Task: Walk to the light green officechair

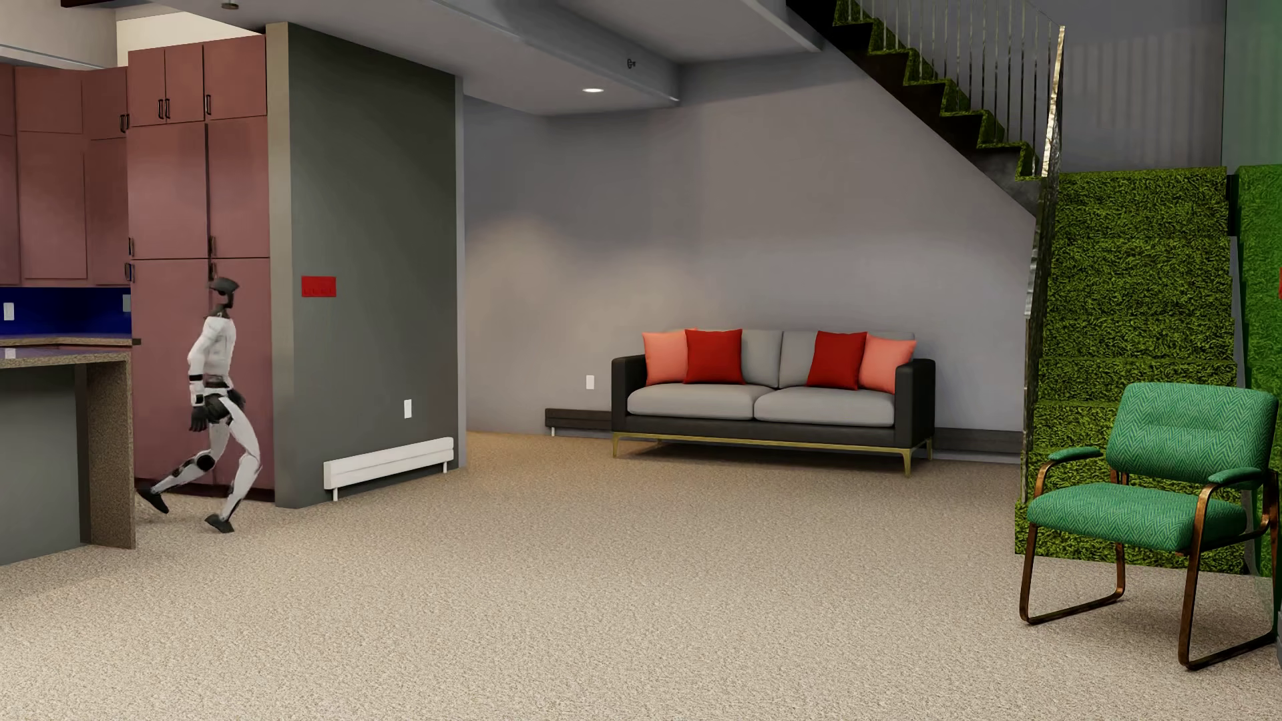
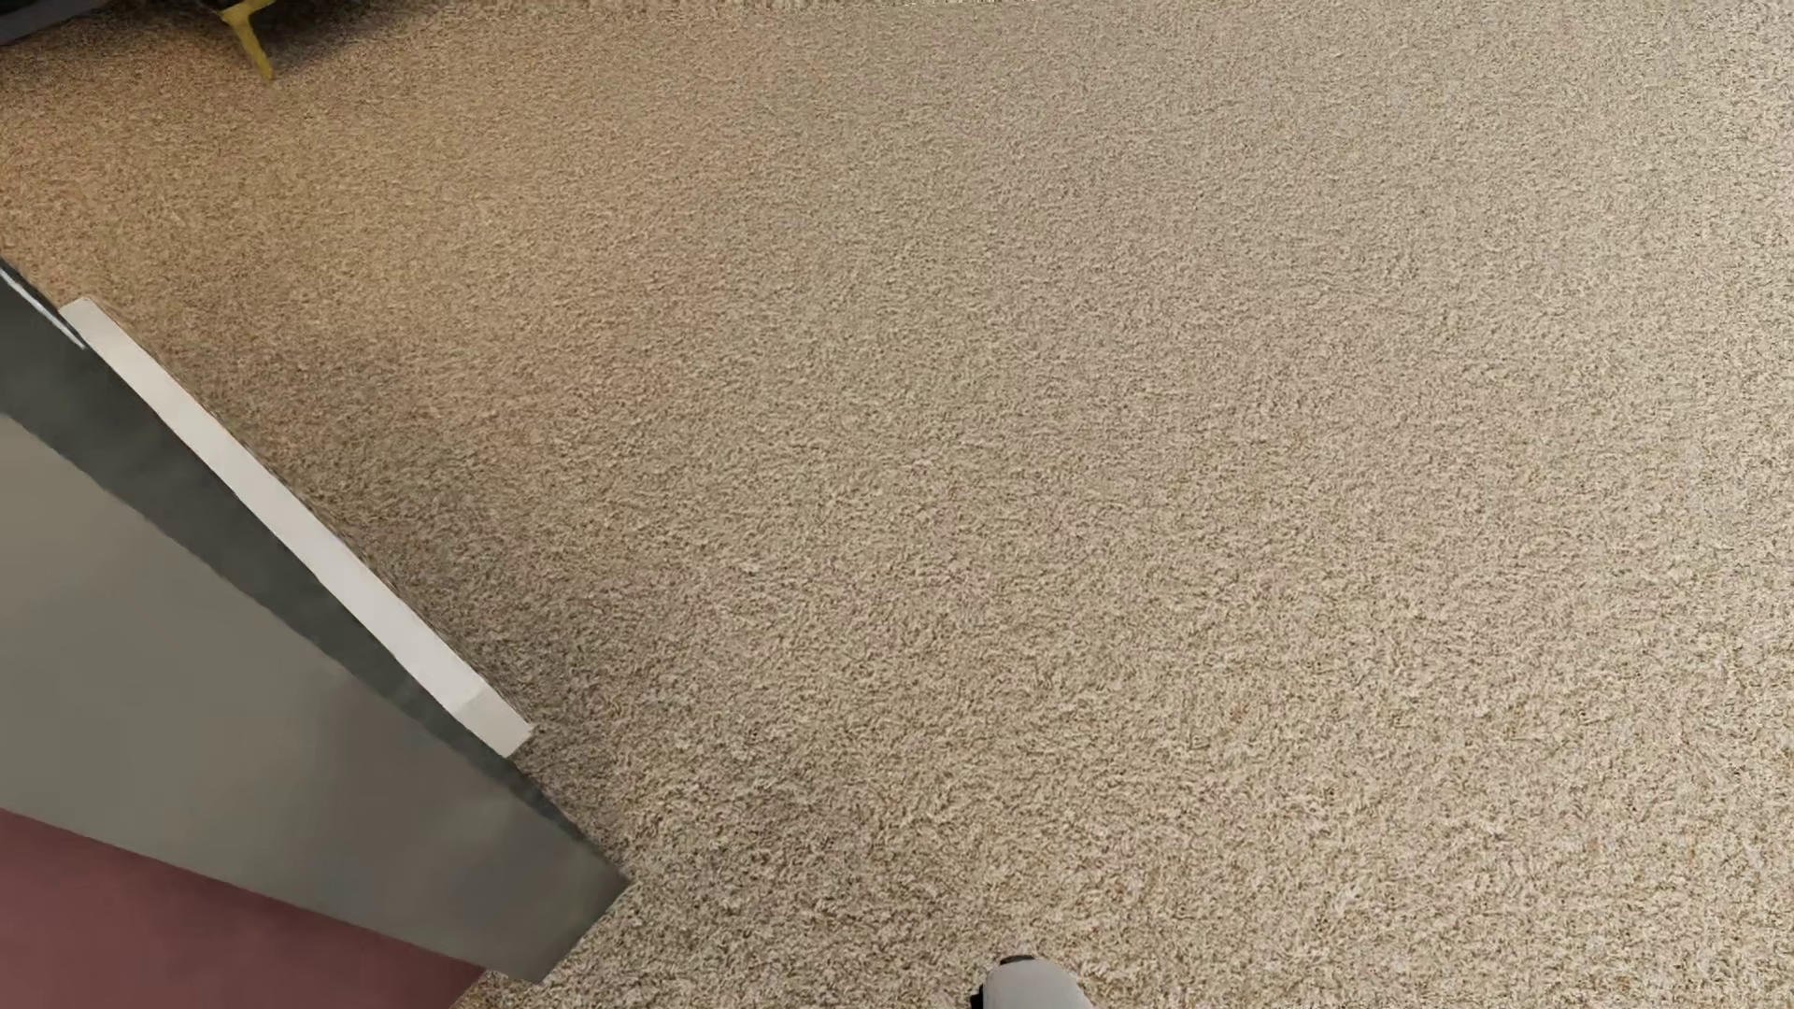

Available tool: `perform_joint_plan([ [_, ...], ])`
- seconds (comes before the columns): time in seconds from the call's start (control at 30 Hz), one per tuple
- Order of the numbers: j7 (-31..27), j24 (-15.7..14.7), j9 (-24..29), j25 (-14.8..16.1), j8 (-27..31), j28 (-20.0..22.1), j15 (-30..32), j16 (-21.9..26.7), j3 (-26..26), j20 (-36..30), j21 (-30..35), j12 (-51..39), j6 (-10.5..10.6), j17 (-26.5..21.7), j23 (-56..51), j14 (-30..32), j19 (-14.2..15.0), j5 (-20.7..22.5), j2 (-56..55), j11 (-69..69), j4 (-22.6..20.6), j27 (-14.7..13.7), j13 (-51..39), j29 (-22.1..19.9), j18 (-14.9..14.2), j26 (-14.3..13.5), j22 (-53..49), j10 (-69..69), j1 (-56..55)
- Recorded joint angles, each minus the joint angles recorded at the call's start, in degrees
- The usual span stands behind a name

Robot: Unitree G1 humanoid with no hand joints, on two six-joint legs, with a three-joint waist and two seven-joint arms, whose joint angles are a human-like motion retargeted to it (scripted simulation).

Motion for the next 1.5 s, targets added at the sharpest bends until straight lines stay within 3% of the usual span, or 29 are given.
perform_joint_plan([
  [0.1,0.0,0.0,0.7,0.0,0.0,0.0,-11.0,-1.1,8.5,-1.4,-3.9,2.4,0.0,-1.8,-1.9,-2.8,0.0,6.7,6.9,-4.2,-4.8,0.0,-4.6,0.0,0.0,0.0,7.7,18.4,-10.6],
  [0.17,0.0,0.0,0.9,0.0,0.0,0.0,-20.2,-1.3,13.3,-4.4,-6.8,5.2,0.2,-3.1,-5.5,-4.5,0.0,11.5,16.2,-13.4,-9.7,0.0,-9.0,0.0,0.0,0.0,10.6,20.9,-20.7],
  [0.23,0.0,0.0,1.1,0.0,0.0,0.0,-28.9,-0.9,18.2,-7.5,-8.7,7.7,-0.1,-4.6,-11.2,-4.2,0.0,13.7,28.9,-23.8,-14.1,0.0,-11.8,0.0,0.0,0.0,11.8,14.1,-29.9],
  [0.37,0.0,0.0,0.8,0.0,0.0,0.0,-40.5,0.5,28.4,-10.2,-9.2,9.0,-1.7,-7.3,-21.0,1.5,0.0,11.1,47.1,-31.0,-13.3,0.0,-18.3,0.0,0.0,0.0,16.9,-6.8,-44.7],
  [0.43,0.0,0.0,0.4,0.0,0.0,0.0,-39.7,1.8,32.5,-10.2,-6.1,8.7,-1.9,-8.4,-22.1,0.3,0.0,8.7,53.0,-31.9,-11.9,0.0,-20.9,0.0,0.0,0.0,18.5,-15.2,-47.2],
  [0.47,0.0,0.0,0.0,0.0,0.0,0.0,-35.5,2.1,34.6,-10.7,-4.4,8.0,-2.5,-8.3,-20.7,-1.9,0.0,6.4,54.4,-30.9,-11.8,0.0,-21.2,0.0,0.0,0.0,19.9,-13.0,-48.1],
  [0.53,0.0,0.0,-0.8,0.0,0.0,0.0,-19.4,2.6,36.3,-10.8,-0.6,6.9,-5.2,-6.1,-15.4,-0.6,0.0,3.0,53.2,-21.2,-13.3,0.0,-19.5,0.0,0.0,0.0,22.3,-2.3,-49.6],
  [0.57,0.0,0.0,-0.2,0.0,0.0,0.0,-9.4,2.2,35.0,-12.6,2.2,5.3,-6.3,-4.8,-11.4,-2.4,0.0,1.2,50.0,-11.9,-14.2,0.0,-18.7,0.0,0.0,0.0,24.3,5.3,-49.0],
  [0.6,0.0,0.0,2.9,0.0,0.0,0.0,0.1,0.7,32.0,-10.7,4.2,3.7,-5.1,-5.9,-11.5,-6.1,0.0,1.1,47.2,0.4,-17.0,0.0,-16.6,0.0,0.0,0.0,23.7,8.0,-43.0],
  [0.63,0.0,0.0,2.4,0.0,0.0,0.0,0.0,-0.5,28.0,-11.1,6.4,2.2,-4.7,-5.2,-8.8,-8.9,0.0,0.7,40.1,13.1,-18.6,0.0,-15.9,0.0,0.0,0.0,22.7,7.7,-38.9],
  [0.7,0.0,0.0,2.4,0.0,0.0,0.0,-7.4,-1.7,18.6,-9.4,8.7,0.0,-2.8,-4.0,-6.1,-9.1,0.0,2.8,27.6,25.5,-20.7,0.0,-10.6,0.0,0.0,0.0,15.4,0.9,-25.9],
  [0.77,0.0,0.0,1.9,0.0,0.0,0.0,-5.1,-2.2,10.3,-5.3,5.3,-1.2,-1.0,-2.0,-2.9,-7.1,0.0,5.4,15.3,16.5,-20.1,0.0,-4.1,0.0,0.0,0.0,5.0,-9.6,-11.1],
  [0.83,0.0,0.0,2.0,0.0,0.0,0.0,2.1,-1.0,3.0,-2.7,12.4,-5.4,-0.4,-4.1,-1.9,-6.0,0.0,6.7,7.4,-6.4,-18.5,0.0,-0.6,0.0,0.0,0.0,-3.0,-17.0,0.9],
  [0.87,0.0,0.0,1.8,0.0,0.0,0.0,-2.9,0.0,-0.3,-0.8,13.2,-7.8,-0.2,-4.6,-1.7,-7.4,0.0,6.5,5.0,-17.5,-17.7,0.0,1.3,0.0,0.0,0.0,-6.6,-19.9,6.1],
  [0.93,0.0,0.0,0.9,0.0,0.0,0.0,-31.1,1.9,-5.1,1.0,14.8,-12.9,0.6,-6.2,-2.1,-11.2,0.0,5.6,-0.3,-25.7,-15.8,0.0,4.4,0.0,0.0,0.0,-11.0,-21.8,14.2],
  [0.97,0.0,0.0,0.9,0.0,0.0,0.0,-34.4,2.3,-8.8,4.4,14.8,-13.9,0.9,-6.3,-0.5,-10.7,0.0,4.3,-2.4,-24.8,-13.9,0.0,5.3,0.0,0.0,0.0,-11.8,-21.5,17.1],
  [1.0,0.0,0.0,1.4,0.0,0.0,0.0,-25.9,2.6,-11.9,5.2,14.8,-14.3,1.0,-6.1,1.0,-6.4,0.0,3.9,-4.3,-24.6,-11.2,0.0,5.7,0.0,0.0,0.0,-11.2,-19.2,18.9],
  [1.03,0.0,0.0,0.7,0.0,0.0,0.0,-10.2,2.4,-13.0,5.5,14.0,-13.1,1.1,-5.3,2.5,2.8,0.0,3.9,-6.0,-20.1,-9.8,0.0,6.4,0.0,0.0,0.0,-9.9,-16.0,19.5],
  [1.07,0.0,0.0,-0.4,0.0,0.0,0.0,1.4,1.1,-11.2,4.7,14.0,-12.1,3.6,-4.6,4.3,15.8,0.0,7.1,-7.8,-15.4,-6.7,0.0,6.5,0.0,0.0,0.0,-7.3,-8.0,16.2],
  [1.1,0.0,0.0,0.2,0.0,0.0,0.0,2.0,0.0,-7.6,3.7,15.2,-10.2,4.1,-4.4,5.7,24.9,0.0,9.4,-5.8,-9.7,-7.0,0.0,5.1,0.0,0.0,0.0,-3.5,1.2,13.8],
  [1.13,0.0,0.0,0.3,0.0,0.0,0.0,-0.8,-1.2,-4.1,1.6,15.1,-8.9,4.7,-4.0,5.1,24.4,0.0,12.0,-1.8,-9.3,-6.9,0.0,3.2,0.0,0.0,0.0,0.1,13.6,6.7],
  [1.17,0.0,0.0,1.3,0.0,0.0,0.0,-4.0,-1.9,-0.3,-1.9,13.0,-7.3,4.5,-3.8,3.3,15.7,0.0,13.9,5.0,-11.5,-7.8,0.0,1.2,0.0,0.0,0.0,3.6,22.9,1.3],
  [1.23,0.0,0.0,1.8,0.0,0.0,0.0,-11.2,-2.8,8.3,-8.6,8.1,-2.9,2.2,-3.6,-1.7,0.9,0.0,15.0,19.4,-18.4,-11.4,0.0,-4.0,0.0,0.0,0.0,11.6,29.4,-10.5],
  [1.27,0.0,0.0,1.9,0.0,0.0,0.0,-16.0,-2.8,11.6,-10.7,6.0,0.1,1.3,-4.1,-5.7,-1.6,0.0,15.0,27.1,-22.6,-12.4,0.0,-6.5,0.0,0.0,0.0,14.8,26.1,-15.9],
  [1.33,0.0,0.0,1.5,0.0,0.0,0.0,-25.1,-2.5,19.1,-13.1,-3.5,5.3,-0.6,-4.0,-13.5,-0.6,0.0,11.8,37.9,-27.9,-13.0,0.0,-11.1,0.0,0.0,0.0,19.6,9.9,-25.0],
  [1.4,0.0,0.0,-0.1,0.0,0.0,0.0,-32.3,-1.7,24.7,-12.7,-8.0,10.0,-1.8,-6.0,-21.8,0.4,0.0,9.0,44.8,-29.3,-12.0,0.0,-16.4,0.0,0.0,0.0,21.8,-13.1,-29.2],
  [1.43,0.0,0.0,-1.5,0.0,0.0,0.0,-33.5,-1.6,27.2,-9.4,-10.2,12.0,-1.8,-7.0,-25.2,0.9,0.0,8.4,46.7,-29.5,-11.4,0.0,-18.0,0.0,0.0,0.0,22.4,-19.5,-30.8],
  [1.47,0.0,0.0,-2.4,0.0,0.0,0.0,-33.4,-1.1,29.1,-9.3,-12.5,13.4,-1.9,-8.2,-28.2,10.6,0.0,6.7,48.7,-28.8,-10.7,0.0,-19.2,0.0,0.0,0.0,23.1,-41.4,-33.1],
  [1.5,0.0,0.0,-2.4,0.0,0.0,0.0,-31.4,-0.9,31.4,-8.2,-14.7,14.3,-1.9,-8.5,-29.2,-1.5,0.0,4.6,51.2,-27.3,-10.5,0.0,-19.4,0.0,0.0,0.0,24.2,-20.3,-34.7],
])
